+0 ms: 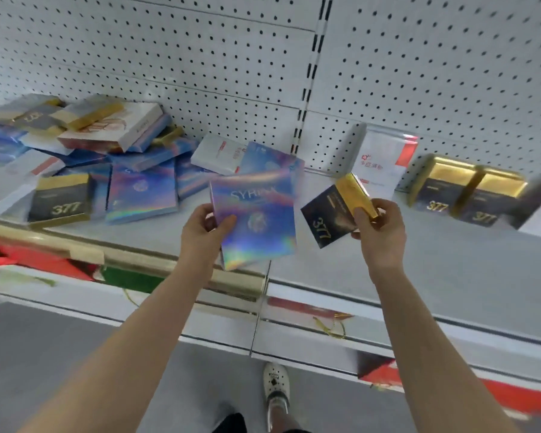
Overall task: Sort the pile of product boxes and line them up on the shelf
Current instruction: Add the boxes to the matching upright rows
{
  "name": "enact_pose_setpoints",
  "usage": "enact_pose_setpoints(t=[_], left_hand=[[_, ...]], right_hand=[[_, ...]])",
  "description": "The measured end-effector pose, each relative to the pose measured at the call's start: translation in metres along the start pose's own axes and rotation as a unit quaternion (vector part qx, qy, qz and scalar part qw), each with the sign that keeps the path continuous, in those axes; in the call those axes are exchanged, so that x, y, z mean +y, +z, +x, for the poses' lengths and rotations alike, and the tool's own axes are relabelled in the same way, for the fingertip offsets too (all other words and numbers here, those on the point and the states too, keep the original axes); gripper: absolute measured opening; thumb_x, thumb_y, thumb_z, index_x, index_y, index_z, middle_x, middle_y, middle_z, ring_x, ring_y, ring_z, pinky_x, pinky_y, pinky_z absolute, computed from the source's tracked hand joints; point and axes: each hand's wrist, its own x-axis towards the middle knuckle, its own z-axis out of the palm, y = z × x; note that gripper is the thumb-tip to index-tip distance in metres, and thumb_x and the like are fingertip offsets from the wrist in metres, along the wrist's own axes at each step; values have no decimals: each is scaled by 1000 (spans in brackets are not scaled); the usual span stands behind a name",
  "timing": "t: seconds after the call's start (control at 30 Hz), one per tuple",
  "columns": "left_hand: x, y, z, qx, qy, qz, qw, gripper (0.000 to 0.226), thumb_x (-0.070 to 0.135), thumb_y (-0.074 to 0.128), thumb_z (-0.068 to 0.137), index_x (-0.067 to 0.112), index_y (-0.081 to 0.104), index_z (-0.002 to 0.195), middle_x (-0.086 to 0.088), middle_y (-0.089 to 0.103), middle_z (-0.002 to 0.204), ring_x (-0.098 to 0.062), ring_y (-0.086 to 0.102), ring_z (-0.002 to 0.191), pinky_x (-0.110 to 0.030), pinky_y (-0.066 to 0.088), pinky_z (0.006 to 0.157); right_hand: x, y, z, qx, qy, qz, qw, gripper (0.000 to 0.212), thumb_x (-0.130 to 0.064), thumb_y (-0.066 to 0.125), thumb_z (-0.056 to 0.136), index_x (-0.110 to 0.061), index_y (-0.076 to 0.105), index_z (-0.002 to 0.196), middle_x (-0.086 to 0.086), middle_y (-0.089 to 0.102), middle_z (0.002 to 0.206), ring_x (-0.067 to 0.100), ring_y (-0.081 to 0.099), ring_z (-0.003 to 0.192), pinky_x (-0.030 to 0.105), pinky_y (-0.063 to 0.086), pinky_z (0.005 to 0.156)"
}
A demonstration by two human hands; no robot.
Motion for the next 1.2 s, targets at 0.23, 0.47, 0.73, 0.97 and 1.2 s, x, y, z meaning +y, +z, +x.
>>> enact_pose_setpoints(t=[0.23, 0.47, 0.73, 0.97, 1.2], left_hand=[[1, 28, -40, -84, 40, 22, 995, 29, 19, 69, 83, 24, 61, 111, -6, 70, 93, -23, 61, 81, -42, 50, 75], [-17, 94, -93, -156, 67, 73, 983, 27, 17, 64, 90, 26, 58, 115, -3, 68, 99, -16, 63, 86, -36, 53, 78], [-46, 200, -156, -202, 59, 67, 975, 31, 18, 64, 91, 18, 57, 122, 1, 67, 97, -17, 64, 87, -28, 53, 74], [-69, 272, -183, -151, 62, 60, 985, 29, 18, 63, 92, 13, 58, 119, 5, 68, 93, -17, 66, 87, -33, 54, 73], [-69, 308, -152, -130, 53, 28, 990, 25, 17, 68, 86, 20, 60, 110, 3, 70, 93, -18, 66, 84, -34, 56, 74]], right_hand=[[16, -77, -68, 86, 42, -9, 995, 25, -30, 65, 89, -23, 56, 112, 0, 67, 91, 15, 65, 75, 42, 60, 72], [49, -163, -108, 134, 78, -15, 988, 23, -31, 64, 89, -25, 57, 109, 1, 68, 93, 19, 65, 80, 43, 58, 74], [96, -273, -110, 152, 90, -31, 984, 22, -32, 65, 88, -26, 58, 108, 3, 67, 89, 20, 64, 78, 44, 57, 74], [113, -346, -41, 96, 22, -75, 992, 24, -32, 65, 90, -23, 57, 110, 3, 68, 93, 21, 66, 82, 41, 59, 75], [106, -350, 64, 31, -38, -87, 995, 31, -35, 66, 90, -25, 54, 116, -3, 64, 104, 16, 64, 91, 31, 58, 81]])
